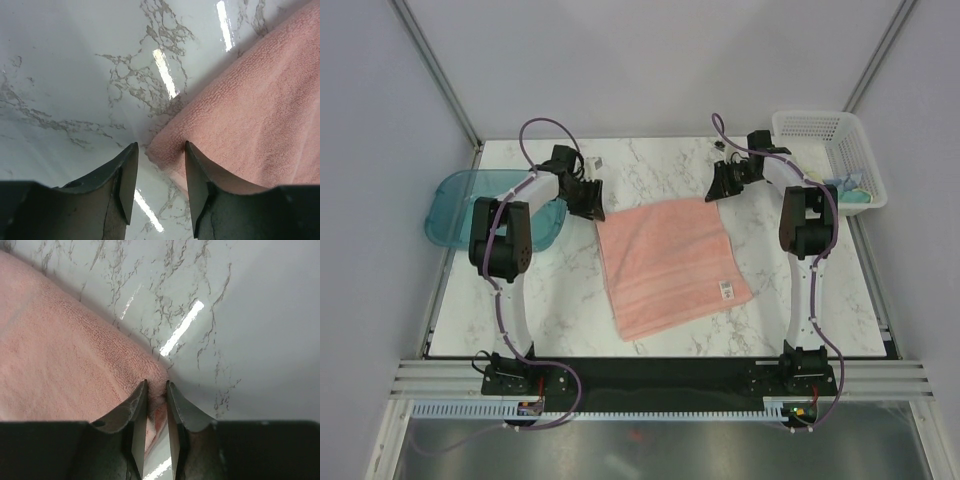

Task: Fold and stack the towels
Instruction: Fold the towel

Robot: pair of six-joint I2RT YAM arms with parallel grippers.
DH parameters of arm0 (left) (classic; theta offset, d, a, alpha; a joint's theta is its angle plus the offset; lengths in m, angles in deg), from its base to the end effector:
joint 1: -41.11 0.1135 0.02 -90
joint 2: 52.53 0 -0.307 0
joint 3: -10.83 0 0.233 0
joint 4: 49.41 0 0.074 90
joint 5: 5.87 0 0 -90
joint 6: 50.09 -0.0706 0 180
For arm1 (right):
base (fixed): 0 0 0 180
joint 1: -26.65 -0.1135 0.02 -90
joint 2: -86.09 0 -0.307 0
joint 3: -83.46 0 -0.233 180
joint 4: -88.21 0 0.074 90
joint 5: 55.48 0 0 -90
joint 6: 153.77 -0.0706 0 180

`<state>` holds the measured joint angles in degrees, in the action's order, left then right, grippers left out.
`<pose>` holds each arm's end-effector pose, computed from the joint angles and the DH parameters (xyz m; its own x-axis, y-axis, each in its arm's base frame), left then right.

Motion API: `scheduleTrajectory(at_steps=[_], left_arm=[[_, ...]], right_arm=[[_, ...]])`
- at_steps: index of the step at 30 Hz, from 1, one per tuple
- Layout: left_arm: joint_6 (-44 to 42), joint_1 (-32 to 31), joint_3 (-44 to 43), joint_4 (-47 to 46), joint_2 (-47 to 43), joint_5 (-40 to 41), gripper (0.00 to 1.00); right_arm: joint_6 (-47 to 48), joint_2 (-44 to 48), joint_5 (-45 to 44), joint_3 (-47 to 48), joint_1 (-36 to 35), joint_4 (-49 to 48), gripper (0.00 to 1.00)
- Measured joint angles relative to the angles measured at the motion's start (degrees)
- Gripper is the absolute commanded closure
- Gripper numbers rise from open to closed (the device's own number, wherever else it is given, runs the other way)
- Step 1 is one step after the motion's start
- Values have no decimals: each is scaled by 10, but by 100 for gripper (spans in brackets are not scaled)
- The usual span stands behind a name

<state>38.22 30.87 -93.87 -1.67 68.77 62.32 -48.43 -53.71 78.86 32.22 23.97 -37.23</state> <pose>0.4512 -0.1082 0.1835 -0.8771 0.1863 -0.4427 0.3494 0.8799 -0.3220 0.5317 0.0743 0.1537 -0.7921 -0.2265 -0.5668 -0.5510 0.6647 0.5045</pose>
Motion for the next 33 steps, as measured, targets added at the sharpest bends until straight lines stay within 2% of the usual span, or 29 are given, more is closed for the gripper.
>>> scheduleTrajectory(at_steps=[6,9,13,14,15,17,18,26,29,33], left_arm=[[-10,7,-9,9,4,-40,63],[-12,7,-17,11,13,-59,64],[-14,7,-21,15,23,-81,78],[-14,7,-22,16,24,-83,85],[-14,7,-22,16,25,-85,89],[-17,7,-24,18,27,-87,97],[-18,7,-26,19,28,-87,98],[-16,7,-65,33,24,-85,98],[-10,6,-84,34,-1,-83,98],[-5,4,-106,35,-63,-83,98]], right_arm=[[0,0,7,3,2,6,75],[-1,0,9,5,2,7,72],[-1,0,11,8,2,9,72],[-1,0,11,8,2,9,73],[-1,0,11,9,2,9,76],[-1,0,12,10,2,10,90],[-3,-1,13,13,2,12,100],[-45,12,-8,17,2,-17,100],[-75,89,-45,-63,2,-55,100],[-125,244,-92,-146,2,-108,100]])
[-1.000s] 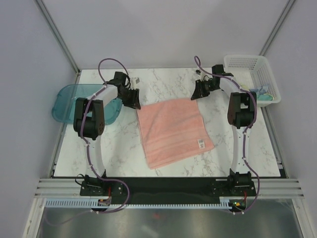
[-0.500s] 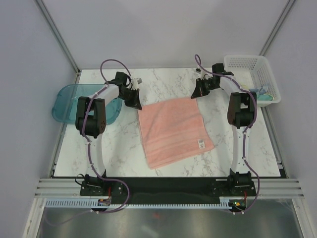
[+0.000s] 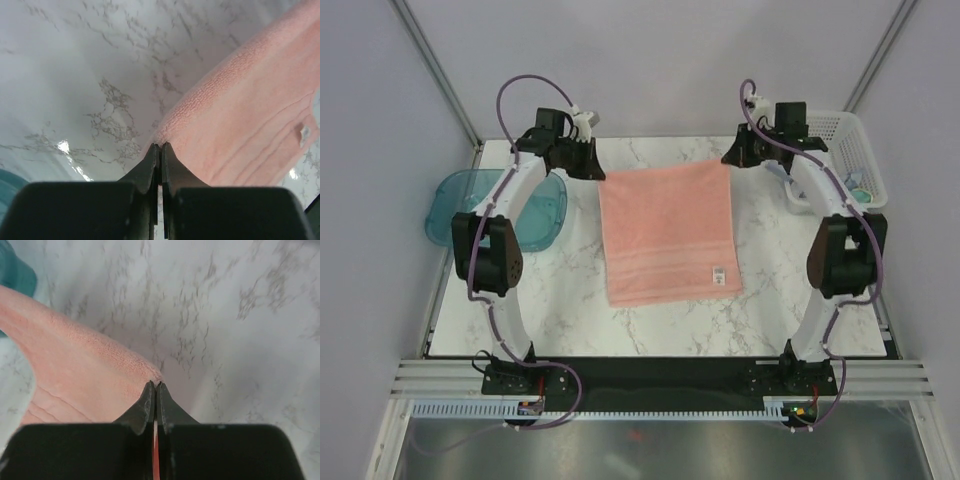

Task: Fold and stack the towels
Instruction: Fold the towel

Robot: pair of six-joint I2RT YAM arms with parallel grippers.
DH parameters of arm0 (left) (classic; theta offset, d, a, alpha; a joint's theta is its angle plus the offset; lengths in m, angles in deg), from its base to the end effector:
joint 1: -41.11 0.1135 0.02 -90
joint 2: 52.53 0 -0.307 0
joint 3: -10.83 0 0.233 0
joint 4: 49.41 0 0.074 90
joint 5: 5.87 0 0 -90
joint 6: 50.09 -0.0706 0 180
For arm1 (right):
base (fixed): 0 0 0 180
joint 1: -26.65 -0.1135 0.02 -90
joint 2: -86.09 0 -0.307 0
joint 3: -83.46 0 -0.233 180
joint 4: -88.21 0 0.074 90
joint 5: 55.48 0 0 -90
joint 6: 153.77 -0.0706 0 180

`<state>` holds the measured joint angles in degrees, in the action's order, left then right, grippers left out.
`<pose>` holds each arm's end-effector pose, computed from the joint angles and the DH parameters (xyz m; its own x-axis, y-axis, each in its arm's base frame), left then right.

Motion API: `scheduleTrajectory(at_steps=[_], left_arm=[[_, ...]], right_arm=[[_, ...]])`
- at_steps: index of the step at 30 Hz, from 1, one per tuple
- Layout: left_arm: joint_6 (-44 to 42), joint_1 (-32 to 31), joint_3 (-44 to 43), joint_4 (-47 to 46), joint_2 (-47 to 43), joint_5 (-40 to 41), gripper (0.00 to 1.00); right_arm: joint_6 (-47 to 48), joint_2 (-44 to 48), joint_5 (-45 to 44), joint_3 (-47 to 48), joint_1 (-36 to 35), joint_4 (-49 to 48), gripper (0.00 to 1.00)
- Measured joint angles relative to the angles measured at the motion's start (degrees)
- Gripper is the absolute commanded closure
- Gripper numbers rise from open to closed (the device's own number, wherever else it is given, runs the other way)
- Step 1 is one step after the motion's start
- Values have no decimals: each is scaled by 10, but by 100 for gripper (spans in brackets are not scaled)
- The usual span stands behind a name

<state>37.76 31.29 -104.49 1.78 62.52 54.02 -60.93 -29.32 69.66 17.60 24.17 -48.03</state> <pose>0.4552 -0.1147 0.2879 -0.7471 0.1623 -0.6446 0.4875 0.7929 -0.3655 0.4756 0.0613 0.2924 -0.6841 -0.0702 -0.7260 -0.4763 0.7969 0.3717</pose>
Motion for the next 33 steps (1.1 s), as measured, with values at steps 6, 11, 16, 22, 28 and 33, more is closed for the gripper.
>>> scheduleTrajectory(at_steps=[6,11,16,22,28,33], left_arm=[[3,-13,-9,-8,-122,2,98],[3,-26,-9,-8,-210,8,98],[2,-28,-9,-6,-283,17,98],[5,-41,10,6,-375,30,98],[31,-65,33,54,-460,30,98],[46,-77,18,99,-455,51,98]], right_arm=[[-53,221,-68,-51,-2,-94,100],[-77,313,-83,-66,-4,-133,100],[-98,359,-79,-92,-3,-134,100],[-135,460,-54,-149,-3,-111,100],[-174,592,-33,-163,-3,-84,100],[-203,623,-21,-170,-3,-90,100]])
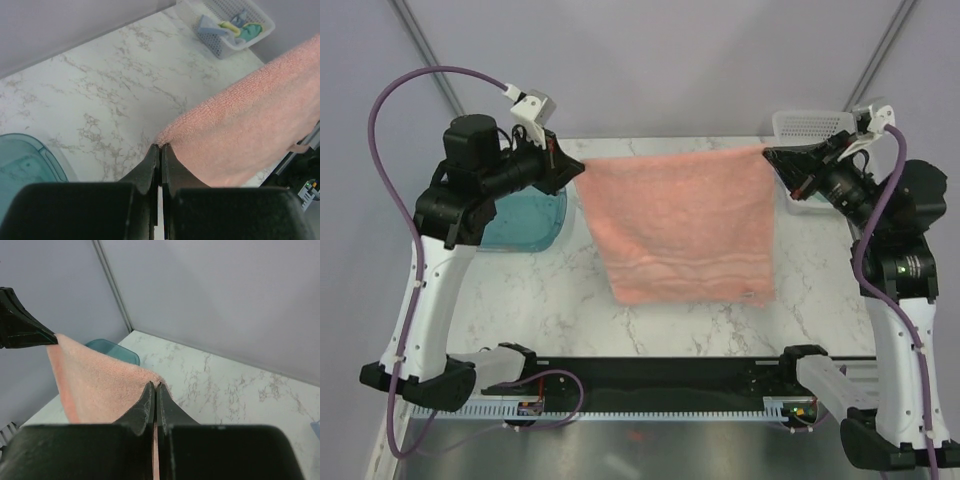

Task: Fold and stack the towels
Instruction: Fold the towel

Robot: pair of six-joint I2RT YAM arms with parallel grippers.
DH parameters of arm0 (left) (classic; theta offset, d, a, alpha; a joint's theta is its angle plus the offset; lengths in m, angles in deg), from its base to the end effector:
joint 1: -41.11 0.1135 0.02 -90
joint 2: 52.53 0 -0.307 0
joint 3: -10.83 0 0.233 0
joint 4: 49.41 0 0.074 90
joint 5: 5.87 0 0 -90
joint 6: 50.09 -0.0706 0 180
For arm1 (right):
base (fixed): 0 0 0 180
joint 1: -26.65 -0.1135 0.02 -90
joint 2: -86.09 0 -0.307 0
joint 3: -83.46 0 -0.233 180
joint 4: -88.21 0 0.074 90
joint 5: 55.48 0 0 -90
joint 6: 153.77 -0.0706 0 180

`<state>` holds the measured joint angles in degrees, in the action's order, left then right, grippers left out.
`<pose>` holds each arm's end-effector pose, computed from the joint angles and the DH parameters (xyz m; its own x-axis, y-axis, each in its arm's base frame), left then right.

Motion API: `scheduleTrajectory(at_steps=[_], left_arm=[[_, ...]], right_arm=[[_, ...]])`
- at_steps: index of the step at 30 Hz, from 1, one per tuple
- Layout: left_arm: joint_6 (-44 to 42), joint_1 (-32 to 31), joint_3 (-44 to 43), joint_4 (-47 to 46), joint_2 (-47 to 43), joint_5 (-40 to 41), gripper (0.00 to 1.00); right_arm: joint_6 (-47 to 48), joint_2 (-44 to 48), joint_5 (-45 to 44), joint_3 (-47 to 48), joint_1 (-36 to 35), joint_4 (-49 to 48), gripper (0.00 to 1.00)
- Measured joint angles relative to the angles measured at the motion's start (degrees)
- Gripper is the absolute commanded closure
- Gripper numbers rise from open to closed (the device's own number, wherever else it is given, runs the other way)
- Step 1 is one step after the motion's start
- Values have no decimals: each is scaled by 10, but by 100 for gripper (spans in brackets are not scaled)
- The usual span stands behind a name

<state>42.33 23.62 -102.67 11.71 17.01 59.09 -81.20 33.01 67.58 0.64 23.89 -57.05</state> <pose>0.1934 -0.0923 0.5222 -0.3089 0.0572 -0.9494 0.6455 0.7457 -0.1651 0.1323 0.0449 0.5427 -0.0181 0.2505 -0.9680 -0.6001 0.7716 0.2109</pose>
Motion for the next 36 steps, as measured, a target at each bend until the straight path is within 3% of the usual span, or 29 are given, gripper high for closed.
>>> scheduleTrajectory(at_steps=[6,11,14,18,21,22,23,25,27,28,29,32,36], left_arm=[[7,1,-1,-4,123,58,98],[7,3,-9,-37,311,102,98],[6,5,-73,-47,437,125,98],[5,11,-214,-63,604,152,98],[5,17,-290,-71,681,170,74],[2,18,-306,-76,698,178,55],[-4,20,-315,-82,709,186,50],[-6,23,-319,-94,717,202,35],[-8,25,-322,-102,717,212,28],[-9,26,-325,-107,716,218,22],[-10,27,-325,-110,712,222,21],[-6,27,-297,-110,669,231,21],[22,23,-154,-115,508,214,30]], right_arm=[[-17,-98,-6,-100,0,-58,100],[-37,-301,-15,-161,1,-135,100],[-40,-434,-14,-134,2,-173,100],[-42,-612,-7,-15,2,-212,100],[-44,-695,-4,59,2,-230,96],[-44,-716,-4,80,2,-234,90],[-45,-734,-4,99,2,-237,77],[-46,-766,-9,141,3,-236,63],[-45,-783,-23,175,3,-232,55],[-44,-786,-35,189,3,-223,44],[-46,-786,-46,204,3,-212,39],[-38,-765,-95,224,0,-183,35],[-41,-661,-170,181,-15,-101,40]])
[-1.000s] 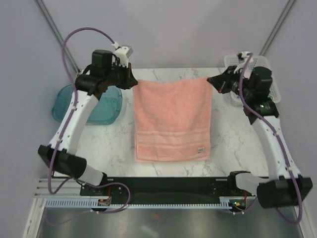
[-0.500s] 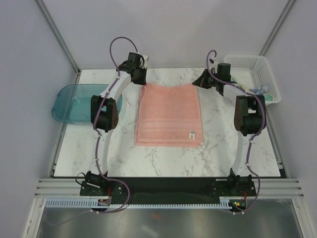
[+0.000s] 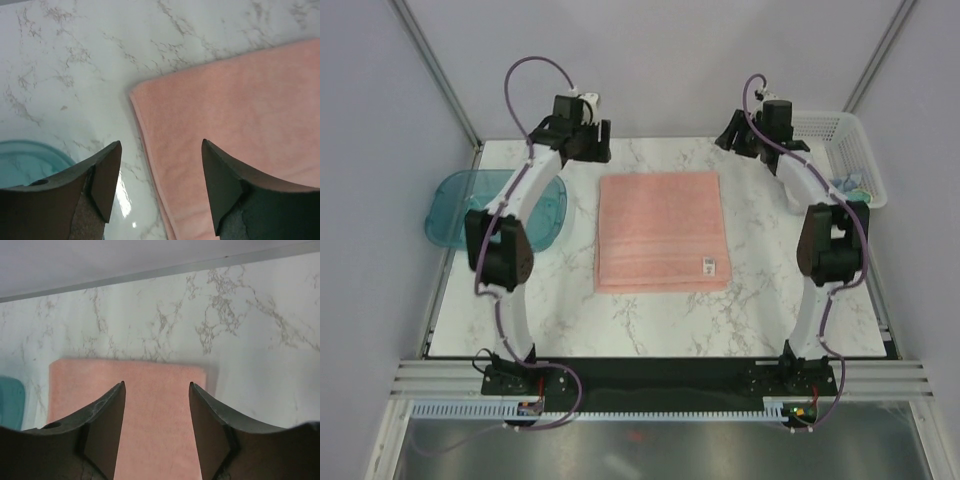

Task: Fold and stack the towels
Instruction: Fold the towel

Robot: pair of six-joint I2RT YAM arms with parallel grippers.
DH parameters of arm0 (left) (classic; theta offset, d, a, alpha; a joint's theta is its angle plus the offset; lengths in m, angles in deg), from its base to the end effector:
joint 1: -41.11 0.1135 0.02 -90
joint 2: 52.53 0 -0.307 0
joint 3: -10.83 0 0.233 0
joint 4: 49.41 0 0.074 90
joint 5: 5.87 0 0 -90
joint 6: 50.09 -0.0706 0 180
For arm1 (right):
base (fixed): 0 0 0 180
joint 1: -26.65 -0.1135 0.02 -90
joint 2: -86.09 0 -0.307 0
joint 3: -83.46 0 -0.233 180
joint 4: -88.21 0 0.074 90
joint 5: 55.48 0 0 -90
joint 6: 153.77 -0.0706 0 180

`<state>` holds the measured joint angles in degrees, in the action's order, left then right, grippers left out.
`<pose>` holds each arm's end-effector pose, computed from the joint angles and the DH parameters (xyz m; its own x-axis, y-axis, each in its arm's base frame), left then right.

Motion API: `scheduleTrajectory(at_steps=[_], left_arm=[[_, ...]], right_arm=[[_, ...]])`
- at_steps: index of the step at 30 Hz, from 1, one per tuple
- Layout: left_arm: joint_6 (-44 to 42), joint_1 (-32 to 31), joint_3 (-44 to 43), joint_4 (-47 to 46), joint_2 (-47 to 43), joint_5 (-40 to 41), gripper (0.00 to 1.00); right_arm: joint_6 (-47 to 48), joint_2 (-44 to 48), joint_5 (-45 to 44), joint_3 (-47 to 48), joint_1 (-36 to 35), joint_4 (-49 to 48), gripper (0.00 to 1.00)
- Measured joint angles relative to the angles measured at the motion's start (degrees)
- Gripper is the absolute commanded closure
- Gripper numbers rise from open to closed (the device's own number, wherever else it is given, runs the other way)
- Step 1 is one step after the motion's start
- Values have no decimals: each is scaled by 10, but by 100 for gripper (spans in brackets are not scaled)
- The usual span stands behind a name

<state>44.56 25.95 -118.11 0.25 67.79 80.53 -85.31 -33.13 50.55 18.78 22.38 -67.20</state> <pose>0.4953 -0.1388 0.3186 -0.6565 0.0941 -0.7484 0.2543 0.9617 -0.1022 0.5241 0.0587 0.2979 -0.5576 0.3122 -0.7692 -0.1170 0.8877 0.4452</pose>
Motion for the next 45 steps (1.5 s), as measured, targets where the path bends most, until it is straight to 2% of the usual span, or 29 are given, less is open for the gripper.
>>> scheduleTrajectory(at_steps=[3,6,8,9,12,15,18,26,39,45], left_arm=[[29,-16,130,-5,-156,-15,37],[64,-48,247,-8,-283,-30,38],[90,-79,327,-7,-344,-29,38],[104,-95,366,-5,-365,-27,42],[151,-130,479,-6,-392,-28,44],[201,-132,588,-16,-395,-26,49],[239,-129,656,-28,-395,-26,50],[286,-129,694,-101,-394,-26,48],[305,-129,704,-145,-371,-25,54],[313,-129,711,-156,-359,-25,59]], right_arm=[[-16,110,-32,-69,-28,59,51],[-50,247,-59,-200,-62,87,53],[-68,301,-74,-266,-90,99,53],[-76,320,-80,-296,-98,106,53],[-105,365,-100,-409,-118,127,53],[-142,389,-131,-509,-120,147,53],[-179,418,-144,-577,-118,147,53],[-256,454,-161,-652,-118,91,53],[-312,457,-186,-702,-118,23,53],[-319,462,-192,-716,-118,2,63]])
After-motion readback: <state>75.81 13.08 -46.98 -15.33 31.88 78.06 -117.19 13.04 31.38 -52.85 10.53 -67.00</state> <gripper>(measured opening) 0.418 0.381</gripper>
